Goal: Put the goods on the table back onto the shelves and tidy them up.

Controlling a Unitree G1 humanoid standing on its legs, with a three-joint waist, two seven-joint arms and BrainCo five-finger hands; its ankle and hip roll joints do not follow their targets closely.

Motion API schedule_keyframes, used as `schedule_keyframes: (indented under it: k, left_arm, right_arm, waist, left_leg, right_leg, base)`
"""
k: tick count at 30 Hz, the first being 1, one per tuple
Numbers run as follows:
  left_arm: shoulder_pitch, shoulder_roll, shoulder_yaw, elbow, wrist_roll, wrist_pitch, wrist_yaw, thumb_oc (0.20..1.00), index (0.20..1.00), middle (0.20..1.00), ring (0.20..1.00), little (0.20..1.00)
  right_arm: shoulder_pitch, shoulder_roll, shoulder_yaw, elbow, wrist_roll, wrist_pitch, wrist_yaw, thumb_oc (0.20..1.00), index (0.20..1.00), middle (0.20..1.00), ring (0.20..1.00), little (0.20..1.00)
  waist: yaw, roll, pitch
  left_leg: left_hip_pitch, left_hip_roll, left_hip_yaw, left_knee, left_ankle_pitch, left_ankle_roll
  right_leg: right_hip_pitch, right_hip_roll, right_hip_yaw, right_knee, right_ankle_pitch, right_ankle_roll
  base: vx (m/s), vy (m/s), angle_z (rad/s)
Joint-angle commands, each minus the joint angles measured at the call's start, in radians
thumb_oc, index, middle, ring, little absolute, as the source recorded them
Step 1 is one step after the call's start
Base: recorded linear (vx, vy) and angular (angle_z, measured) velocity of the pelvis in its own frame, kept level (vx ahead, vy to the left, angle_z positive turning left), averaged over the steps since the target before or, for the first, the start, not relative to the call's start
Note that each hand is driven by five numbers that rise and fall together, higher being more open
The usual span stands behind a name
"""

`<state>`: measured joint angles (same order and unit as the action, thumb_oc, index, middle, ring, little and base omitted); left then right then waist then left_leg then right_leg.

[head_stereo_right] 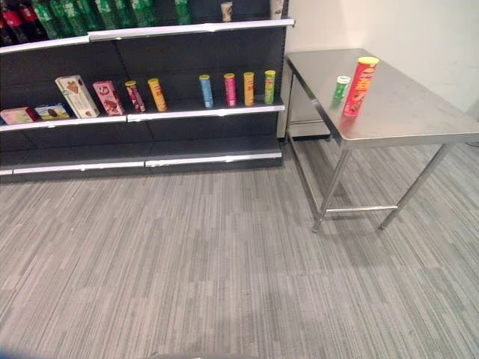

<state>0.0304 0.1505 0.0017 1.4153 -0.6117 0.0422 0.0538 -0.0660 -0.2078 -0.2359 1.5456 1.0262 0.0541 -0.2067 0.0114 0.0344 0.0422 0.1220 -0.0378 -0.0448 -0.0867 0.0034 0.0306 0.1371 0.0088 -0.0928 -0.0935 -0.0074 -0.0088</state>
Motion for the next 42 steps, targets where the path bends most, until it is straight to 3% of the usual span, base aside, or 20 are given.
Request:
schedule_keyframes:
  k: [1, 7, 17, 23, 31, 42]
  left_arm:
    - [-0.077, -0.006, 0.028, 0.076, 0.010, -0.009, -0.012, 1.000, 1.000, 1.000, 1.000, 1.000]
    - [-0.006, -0.035, -0.032, 0.042, 0.061, -0.037, -0.039, 1.000, 1.000, 1.000, 1.000, 1.000]
    - [-0.026, -0.032, -0.078, 0.079, 0.211, -0.026, -0.068, 1.000, 1.000, 1.000, 1.000, 1.000]
    - [-0.040, -0.020, -0.102, 0.061, 0.217, -0.033, -0.052, 1.000, 1.000, 1.000, 1.000, 1.000]
    - [0.006, -0.023, -0.087, 0.069, 0.206, -0.033, -0.025, 1.000, 1.000, 1.000, 1.000, 1.000]
    - [0.024, -0.013, -0.113, 0.049, 0.255, -0.049, -0.009, 1.000, 1.000, 1.000, 1.000, 1.000]
  right_arm:
    - [-0.056, 0.020, 0.003, 0.047, -0.049, -0.023, -0.022, 1.000, 1.000, 1.000, 1.000, 1.000]
    - [-0.053, 0.021, 0.022, 0.020, -0.050, -0.046, -0.015, 1.000, 1.000, 1.000, 1.000, 1.000]
    - [-0.061, 0.021, 0.085, 0.001, -0.167, -0.039, 0.008, 1.000, 1.000, 1.000, 1.000, 1.000]
    - [-0.075, 0.042, 0.130, -0.010, -0.187, -0.042, 0.017, 1.000, 1.000, 1.000, 1.000, 1.000]
    - [-0.079, 0.067, 0.162, -0.029, -0.257, -0.048, -0.004, 1.000, 1.000, 1.000, 1.000, 1.000]
    - [-0.050, 0.068, 0.178, -0.029, -0.314, -0.052, -0.002, 1.000, 1.000, 1.000, 1.000, 1.000]
  waist:
    - [0.008, -0.019, -0.022]
    - [0.035, -0.014, -0.013]
    - [0.034, -0.018, -0.016]
    - [0.038, -0.026, -0.008]
    - [0.007, -0.031, -0.003]
    - [-0.001, -0.024, 0.009]
  left_leg:
    - [0.007, -0.014, -0.058, -0.001, -0.083, -0.007]
    - [-0.020, -0.018, -0.095, -0.001, -0.066, -0.013]
    - [-0.008, -0.011, -0.101, -0.001, -0.070, -0.018]
    - [-0.011, -0.009, -0.100, -0.001, -0.065, -0.021]
    - [0.019, -0.004, -0.064, -0.001, -0.076, -0.017]
    - [0.030, -0.003, -0.056, -0.001, -0.077, -0.015]
  right_leg:
    - [-0.011, -0.054, 0.005, 0.021, -0.037, 0.062]
    - [-0.025, -0.053, -0.010, 0.006, -0.030, 0.064]
    - [-0.009, -0.047, -0.016, 0.006, -0.039, 0.063]
    - [-0.014, -0.046, -0.009, 0.006, -0.035, 0.059]
    - [0.005, -0.036, 0.029, 0.007, -0.042, 0.050]
    - [0.016, -0.033, 0.028, 0.010, -0.047, 0.048]
  base:
    - [0.00, 0.000, 0.00]
    - [-0.01, -0.003, 0.02]
    - [0.00, -0.019, 0.06]
    - [-0.04, -0.034, 0.02]
    - [-0.02, -0.015, -0.09]
    - [0.00, -0.001, -0.02]
